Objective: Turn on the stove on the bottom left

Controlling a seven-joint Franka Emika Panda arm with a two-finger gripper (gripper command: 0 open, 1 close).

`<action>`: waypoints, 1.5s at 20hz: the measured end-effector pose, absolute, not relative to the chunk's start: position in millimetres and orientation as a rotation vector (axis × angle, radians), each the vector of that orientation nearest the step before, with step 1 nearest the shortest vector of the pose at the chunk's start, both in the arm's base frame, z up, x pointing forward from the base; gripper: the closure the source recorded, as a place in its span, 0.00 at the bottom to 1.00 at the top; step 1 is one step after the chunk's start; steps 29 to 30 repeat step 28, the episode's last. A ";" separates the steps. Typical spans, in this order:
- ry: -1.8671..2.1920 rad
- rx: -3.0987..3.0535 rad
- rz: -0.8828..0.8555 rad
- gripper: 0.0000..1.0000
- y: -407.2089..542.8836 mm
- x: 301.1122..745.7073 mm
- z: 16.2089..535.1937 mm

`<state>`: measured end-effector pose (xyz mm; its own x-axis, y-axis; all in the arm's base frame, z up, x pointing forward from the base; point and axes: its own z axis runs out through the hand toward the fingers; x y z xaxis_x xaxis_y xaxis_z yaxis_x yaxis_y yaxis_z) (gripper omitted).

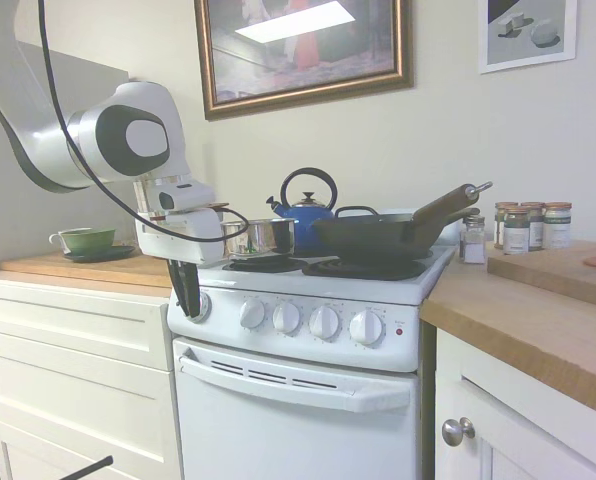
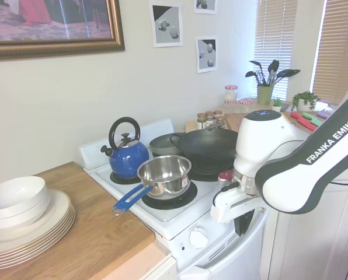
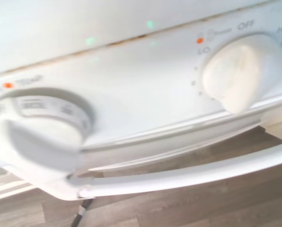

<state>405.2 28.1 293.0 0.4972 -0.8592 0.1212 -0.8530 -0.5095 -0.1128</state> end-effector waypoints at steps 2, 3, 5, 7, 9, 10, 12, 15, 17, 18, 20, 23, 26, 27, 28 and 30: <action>1.533 -2.678 -0.253 0.00 30.1 406.6 295.3; 1.533 -2.678 -0.249 0.00 30.3 406.1 294.7; 1.535 -2.676 -0.248 0.00 30.2 405.9 294.8; 1.534 -2.674 -0.249 0.00 30.9 406.1 295.4; 1.533 -2.671 -0.253 0.00 31.5 406.2 297.0; 1.533 -2.668 -0.255 0.00 31.5 406.3 298.2; 1.532 -2.664 -0.262 0.00 31.7 406.3 301.2; 1.526 -2.664 -0.271 0.00 33.2 406.0 305.6; 1.524 -2.666 -0.272 0.00 34.0 405.6 307.3; 1.523 -2.667 -0.272 0.00 34.2 405.3 307.9; 1.522 -2.669 -0.273 0.00 34.7 405.0 309.3; 1.522 -2.667 -0.276 0.00 34.6 404.9 310.8; 1.524 -2.666 -0.277 0.00 34.0 405.0 311.0; 1.523 -2.667 -0.277 0.00 34.3 405.0 311.0; 1.522 -2.668 -0.278 0.00 34.7 404.9 311.0; 1.522 -2.668 -0.278 0.00 34.7 404.9 311.0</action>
